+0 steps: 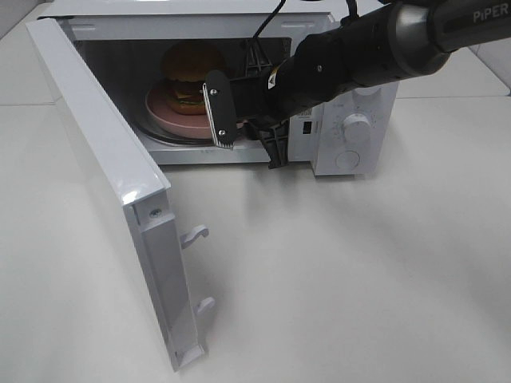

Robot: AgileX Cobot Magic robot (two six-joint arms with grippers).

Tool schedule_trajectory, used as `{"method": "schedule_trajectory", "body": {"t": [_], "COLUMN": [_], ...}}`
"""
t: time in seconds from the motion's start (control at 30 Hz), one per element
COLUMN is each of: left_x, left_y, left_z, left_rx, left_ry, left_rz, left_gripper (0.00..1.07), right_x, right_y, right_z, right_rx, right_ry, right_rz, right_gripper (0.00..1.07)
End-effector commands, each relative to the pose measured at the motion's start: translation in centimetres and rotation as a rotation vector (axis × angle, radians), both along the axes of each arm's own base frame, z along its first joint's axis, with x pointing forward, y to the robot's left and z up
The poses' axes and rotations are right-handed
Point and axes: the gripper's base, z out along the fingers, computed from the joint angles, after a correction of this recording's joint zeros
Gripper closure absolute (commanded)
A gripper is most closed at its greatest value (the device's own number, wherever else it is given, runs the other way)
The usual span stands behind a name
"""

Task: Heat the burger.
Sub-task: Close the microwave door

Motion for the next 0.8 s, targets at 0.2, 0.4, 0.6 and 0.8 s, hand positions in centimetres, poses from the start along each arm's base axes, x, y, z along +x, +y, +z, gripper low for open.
{"method": "schedule_trajectory", "body": {"t": [0.2,0.4,0.6,0.8], "left_x": [-0.2,-0.2,-0.2,-0.2], "left_y": [0.0,0.0,0.0,0.0], "left_z": [0.1,0.1,0.1,0.1], "left_rx": [-0.001,-0.001,-0.001,-0.001], "left_ry": [-0.029,-0.029,-0.029,-0.029], "left_rz": [0.005,0.005,0.005,0.005], "left_gripper": [0.07,0.07,0.07,0.07], "right_x": [-1.7,-2.9,-4.9,-7.8], "right_y": [-0.8,-1.6,-2.8,-4.7], "right_z": [1.5,1.9,2.3,3.2], "right_rx": [0.11,0.137,0.169,0.214], "right_ry": [0.007,0.004,0.019,0.056], "right_rz": [-0.079,-0.093,-0.121,-0.171], "right_gripper": [0.48,0.26,0.21,0.23]}}
